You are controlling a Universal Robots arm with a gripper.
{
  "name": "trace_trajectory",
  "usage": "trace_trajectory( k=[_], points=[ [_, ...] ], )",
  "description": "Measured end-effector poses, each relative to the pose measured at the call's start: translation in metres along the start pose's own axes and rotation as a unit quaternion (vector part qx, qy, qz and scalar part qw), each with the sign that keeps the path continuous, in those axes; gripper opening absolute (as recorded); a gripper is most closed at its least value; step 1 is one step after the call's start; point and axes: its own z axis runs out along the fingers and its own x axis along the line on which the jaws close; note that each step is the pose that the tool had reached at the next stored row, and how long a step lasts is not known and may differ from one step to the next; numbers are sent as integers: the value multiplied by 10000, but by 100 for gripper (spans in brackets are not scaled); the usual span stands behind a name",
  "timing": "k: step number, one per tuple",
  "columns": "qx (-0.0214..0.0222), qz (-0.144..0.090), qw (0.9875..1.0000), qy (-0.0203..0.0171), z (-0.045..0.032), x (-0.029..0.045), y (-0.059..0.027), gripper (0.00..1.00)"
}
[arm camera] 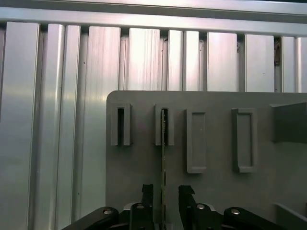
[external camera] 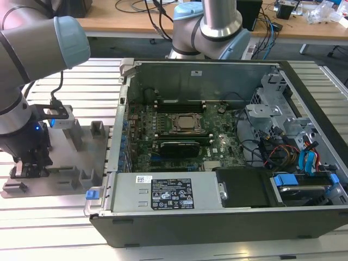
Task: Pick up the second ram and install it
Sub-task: 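Pick up the second ram and move it above second insertion slot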
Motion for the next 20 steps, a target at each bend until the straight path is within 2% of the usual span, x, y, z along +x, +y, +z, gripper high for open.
trace_trajectory(
  k=[1, 2, 4, 7, 8, 9, 11, 12, 13, 18, 19, 20],
  points=[
    [0, -1, 10000, -17, 0, 0, 0, 22],
    [1, -1, 10000, -31, 0, 0, 0, 15],
    [1, -3, 10000, -55, -1, 0, 0, 13],
    [4, -6, 9999, -120, 0, 0, 0, 13],
    [2, -4, 10000, -73, 0, 0, 0, 13],
    [-4, 6, 9999, 115, 0, 0, 0, 13],
    [-4, 7, 9999, 128, 0, 0, 0, 13],
    [-4, 6, 9999, 123, 0, 1, 0, 13],
    [-2, 7, 10000, 57, 0, 0, 1, 13],
    [2, 6, 10000, 44, 0, 0, 1, 13],
    [110, 1, 9999, 48, 1, 1, 1, 13],
    [117, 0, 9999, 48, 2, 1, 0, 13]
  ],
)
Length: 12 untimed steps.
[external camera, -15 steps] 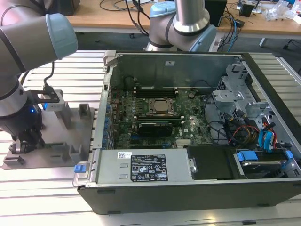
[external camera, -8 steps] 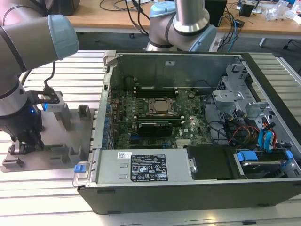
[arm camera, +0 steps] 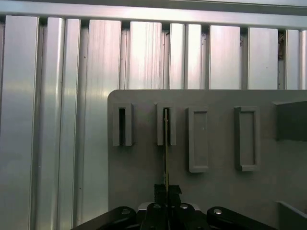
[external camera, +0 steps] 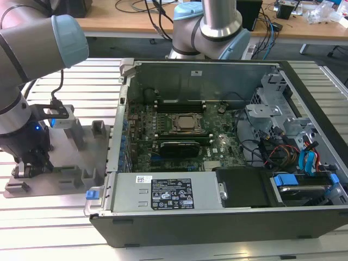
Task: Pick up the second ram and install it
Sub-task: 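Pick up the second ram and move it above second insertion slot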
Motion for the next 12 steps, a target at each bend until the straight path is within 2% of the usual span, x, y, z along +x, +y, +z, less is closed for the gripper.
trace_trajectory(
  k=[5, 6, 12],
  points=[
    [15, 1, 10000, 0, -2, -1, 1, 13],
    [15, 1, 10000, 0, -33, -1, 3, 13],
    [15, 1, 10000, -6, -424, -14, 14, 13]
  ],
)
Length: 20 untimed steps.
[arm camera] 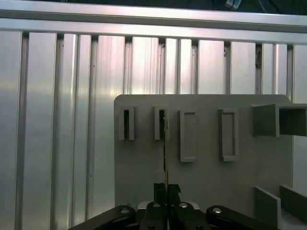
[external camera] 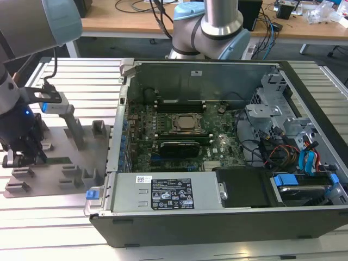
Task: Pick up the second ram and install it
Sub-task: 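Pick up the second ram and move it above second insertion slot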
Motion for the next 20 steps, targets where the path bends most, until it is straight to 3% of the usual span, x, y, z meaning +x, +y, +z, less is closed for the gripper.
trace_trajectory(
  k=[8, 16, 20],
  points=[
    [0, 0, 10000, -1, -240, -8, 6, 13],
    [0, 0, 10000, -1, -433, -15, 11, 13],
    [0, 0, 10000, -1, -490, -16, 13, 13]
  ],
)
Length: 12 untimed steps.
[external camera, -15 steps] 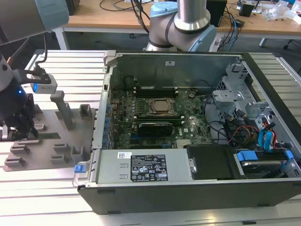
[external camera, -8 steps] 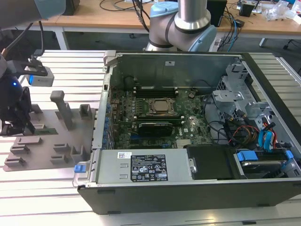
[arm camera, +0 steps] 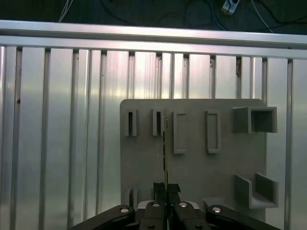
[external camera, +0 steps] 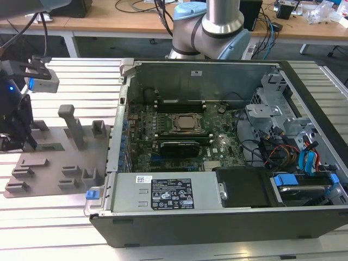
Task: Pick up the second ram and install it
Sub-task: 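Pick up the second ram and move it above second insertion slot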
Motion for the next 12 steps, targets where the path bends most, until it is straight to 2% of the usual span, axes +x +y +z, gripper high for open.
trace_trajectory(
  k=[12],
  points=[
    [0, 0, 10000, 0, -263, -9, 7, 13]
  ],
)
